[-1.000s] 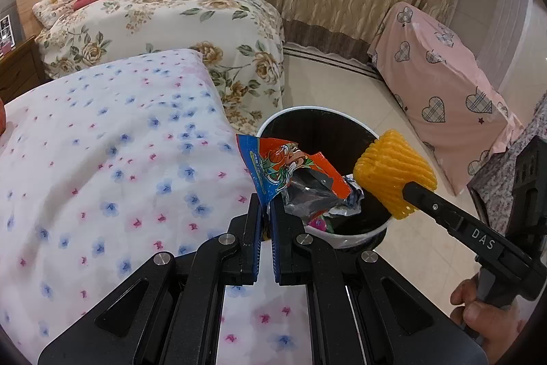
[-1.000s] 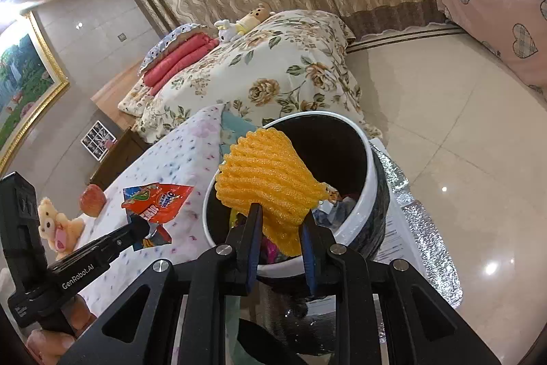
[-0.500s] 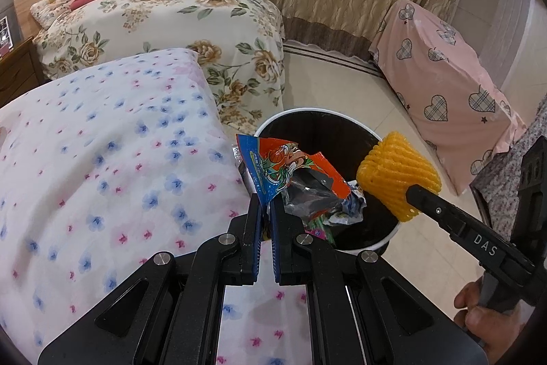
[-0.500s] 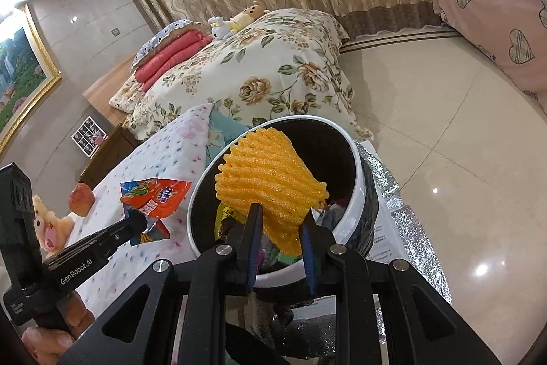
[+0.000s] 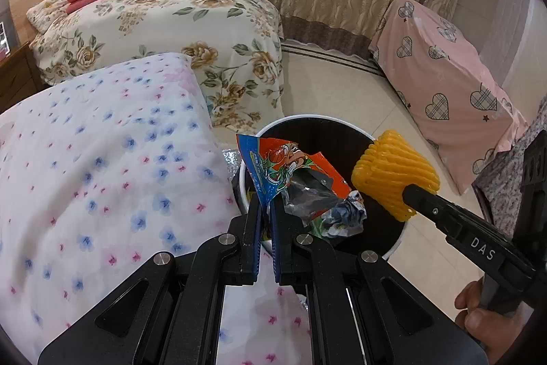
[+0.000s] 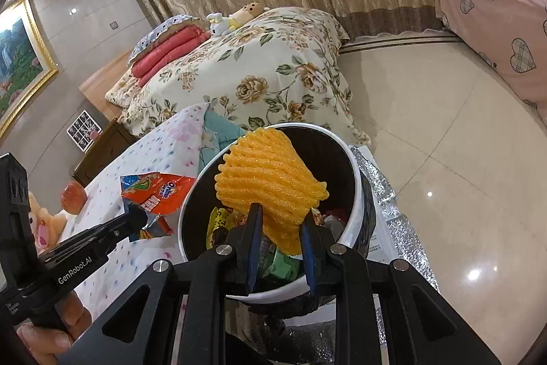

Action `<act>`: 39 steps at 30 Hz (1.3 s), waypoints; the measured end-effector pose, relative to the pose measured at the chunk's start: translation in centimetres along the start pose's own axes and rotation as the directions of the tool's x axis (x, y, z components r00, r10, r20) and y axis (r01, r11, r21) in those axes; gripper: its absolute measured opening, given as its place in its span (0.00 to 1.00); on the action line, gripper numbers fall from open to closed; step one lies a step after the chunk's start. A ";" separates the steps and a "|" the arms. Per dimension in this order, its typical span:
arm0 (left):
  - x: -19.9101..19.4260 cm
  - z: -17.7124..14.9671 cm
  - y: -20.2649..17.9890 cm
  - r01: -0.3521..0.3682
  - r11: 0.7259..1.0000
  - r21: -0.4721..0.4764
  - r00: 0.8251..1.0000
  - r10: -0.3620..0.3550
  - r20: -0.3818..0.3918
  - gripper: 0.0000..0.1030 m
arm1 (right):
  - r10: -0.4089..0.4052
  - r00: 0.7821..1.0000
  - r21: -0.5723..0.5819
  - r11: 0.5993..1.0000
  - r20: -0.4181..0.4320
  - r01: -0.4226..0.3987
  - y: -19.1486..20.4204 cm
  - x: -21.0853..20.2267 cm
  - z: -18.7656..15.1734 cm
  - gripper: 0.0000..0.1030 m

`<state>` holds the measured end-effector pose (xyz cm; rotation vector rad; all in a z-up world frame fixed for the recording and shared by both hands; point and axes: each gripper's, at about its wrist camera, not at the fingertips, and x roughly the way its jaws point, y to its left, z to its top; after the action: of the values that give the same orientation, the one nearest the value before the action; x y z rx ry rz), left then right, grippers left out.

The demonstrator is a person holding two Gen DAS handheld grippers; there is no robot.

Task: Collect trash
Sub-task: 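Lower both held items into the bin opening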

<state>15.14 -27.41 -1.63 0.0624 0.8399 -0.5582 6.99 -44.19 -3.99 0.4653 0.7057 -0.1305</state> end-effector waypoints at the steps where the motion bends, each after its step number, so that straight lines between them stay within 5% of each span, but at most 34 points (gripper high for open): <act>1: 0.1 0.1 -0.1 0.000 1.000 0.002 1.000 0.000 0.000 0.04 | -0.001 1.000 -0.002 1.000 -0.001 0.001 0.0 0.1 0.0 0.21; 39: 2.0 0.9 -1.5 -0.025 0.999 0.035 0.999 0.026 -0.029 0.04 | -0.015 1.000 -0.026 1.000 -0.027 0.014 -0.5 1.7 1.7 0.21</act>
<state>16.10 -29.81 -2.23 0.1135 0.8569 -0.5491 9.15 -45.35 -4.16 0.4379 0.7369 -0.1283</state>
